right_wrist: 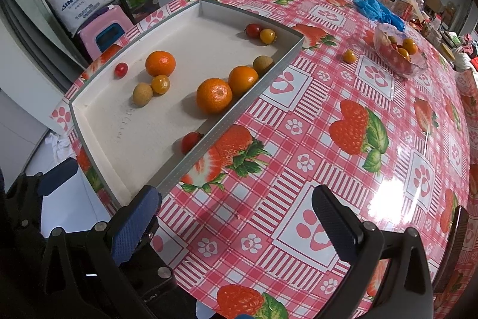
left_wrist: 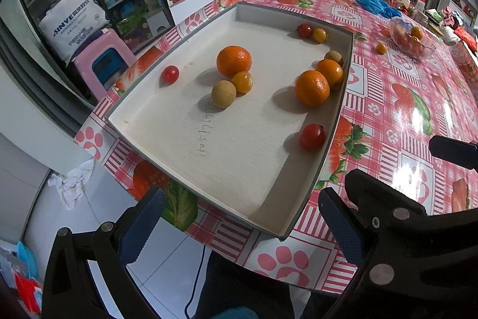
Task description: Organize fruits
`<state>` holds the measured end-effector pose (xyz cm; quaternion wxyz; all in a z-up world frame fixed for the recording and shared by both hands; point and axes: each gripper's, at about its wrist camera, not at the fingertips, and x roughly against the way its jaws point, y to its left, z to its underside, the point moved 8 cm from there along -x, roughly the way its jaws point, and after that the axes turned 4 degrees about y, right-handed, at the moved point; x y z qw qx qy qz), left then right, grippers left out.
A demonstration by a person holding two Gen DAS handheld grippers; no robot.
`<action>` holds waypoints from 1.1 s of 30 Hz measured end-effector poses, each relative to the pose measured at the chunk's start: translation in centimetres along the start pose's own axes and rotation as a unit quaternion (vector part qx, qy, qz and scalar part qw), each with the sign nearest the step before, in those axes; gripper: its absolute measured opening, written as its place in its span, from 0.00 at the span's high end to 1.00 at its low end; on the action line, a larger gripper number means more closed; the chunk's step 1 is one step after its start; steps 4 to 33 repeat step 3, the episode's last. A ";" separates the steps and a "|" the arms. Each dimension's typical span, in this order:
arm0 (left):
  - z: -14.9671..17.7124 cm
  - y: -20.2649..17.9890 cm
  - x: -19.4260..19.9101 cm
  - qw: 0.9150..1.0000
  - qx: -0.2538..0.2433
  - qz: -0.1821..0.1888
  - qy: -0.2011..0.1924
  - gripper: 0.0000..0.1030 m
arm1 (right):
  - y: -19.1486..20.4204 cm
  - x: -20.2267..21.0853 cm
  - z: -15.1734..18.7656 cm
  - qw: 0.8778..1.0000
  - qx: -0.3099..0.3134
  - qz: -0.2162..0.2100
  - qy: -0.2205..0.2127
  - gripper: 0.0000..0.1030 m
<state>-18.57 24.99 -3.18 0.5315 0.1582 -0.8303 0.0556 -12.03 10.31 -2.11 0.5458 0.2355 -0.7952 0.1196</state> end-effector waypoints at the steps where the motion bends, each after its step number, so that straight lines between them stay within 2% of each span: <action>1: -0.1 0.1 0.0 1.000 -0.001 0.002 -0.003 0.00 | 0.1 0.1 0.0 1.000 0.001 -0.001 -0.001 0.00; 33: 0.0 0.1 0.1 1.000 -0.004 0.002 -0.008 0.00 | 0.2 0.1 0.1 1.000 0.002 -0.001 -0.002 0.00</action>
